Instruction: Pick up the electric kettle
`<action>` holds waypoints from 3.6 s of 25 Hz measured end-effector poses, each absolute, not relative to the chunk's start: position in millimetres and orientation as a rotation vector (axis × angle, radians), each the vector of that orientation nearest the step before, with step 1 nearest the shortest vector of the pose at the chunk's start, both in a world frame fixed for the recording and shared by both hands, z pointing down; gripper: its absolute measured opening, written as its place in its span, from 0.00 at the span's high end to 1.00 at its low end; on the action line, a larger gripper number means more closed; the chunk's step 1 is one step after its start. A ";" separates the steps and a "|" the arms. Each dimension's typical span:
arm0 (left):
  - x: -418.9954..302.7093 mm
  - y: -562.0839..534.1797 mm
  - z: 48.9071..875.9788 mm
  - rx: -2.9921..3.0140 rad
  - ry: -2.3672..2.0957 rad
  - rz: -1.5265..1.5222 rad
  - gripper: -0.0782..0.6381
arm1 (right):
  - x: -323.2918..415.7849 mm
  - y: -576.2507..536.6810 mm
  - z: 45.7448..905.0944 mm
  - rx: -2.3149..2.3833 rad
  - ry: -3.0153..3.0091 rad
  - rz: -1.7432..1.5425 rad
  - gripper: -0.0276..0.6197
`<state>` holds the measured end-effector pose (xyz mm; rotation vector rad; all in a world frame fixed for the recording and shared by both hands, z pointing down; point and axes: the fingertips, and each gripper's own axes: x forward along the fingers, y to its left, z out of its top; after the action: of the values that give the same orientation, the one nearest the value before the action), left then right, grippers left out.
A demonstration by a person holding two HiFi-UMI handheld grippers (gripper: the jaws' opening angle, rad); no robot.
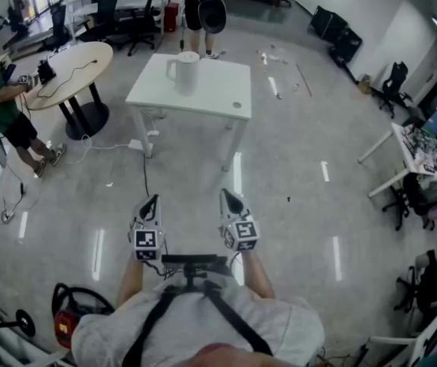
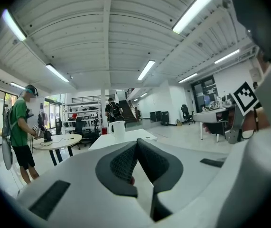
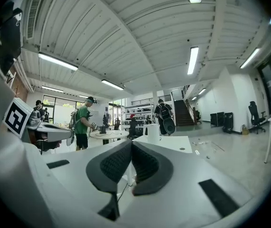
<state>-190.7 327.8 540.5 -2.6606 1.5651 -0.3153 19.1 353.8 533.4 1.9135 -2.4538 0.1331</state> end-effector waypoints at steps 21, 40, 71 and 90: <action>-159.4 237.3 553.7 -2.699 1.518 -0.334 0.88 | 27.2 258.1 542.6 1.862 -2.476 0.134 0.94; -106.9 101.5 546.2 -2.646 1.577 -0.388 0.88 | 75.3 113.2 534.4 1.747 -2.567 0.185 0.94; -86.6 -72.4 544.7 -2.660 1.609 -0.395 0.88 | 84.4 -47.0 538.5 1.748 -2.550 0.242 0.94; -94.6 -183.7 557.5 -2.707 1.608 -0.430 0.88 | 80.3 -148.8 554.3 1.751 -2.481 0.281 0.94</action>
<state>-94.6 -183.7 557.5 -2.7073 1.6077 -0.4298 80.3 -148.8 554.3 1.7507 -2.4808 0.2813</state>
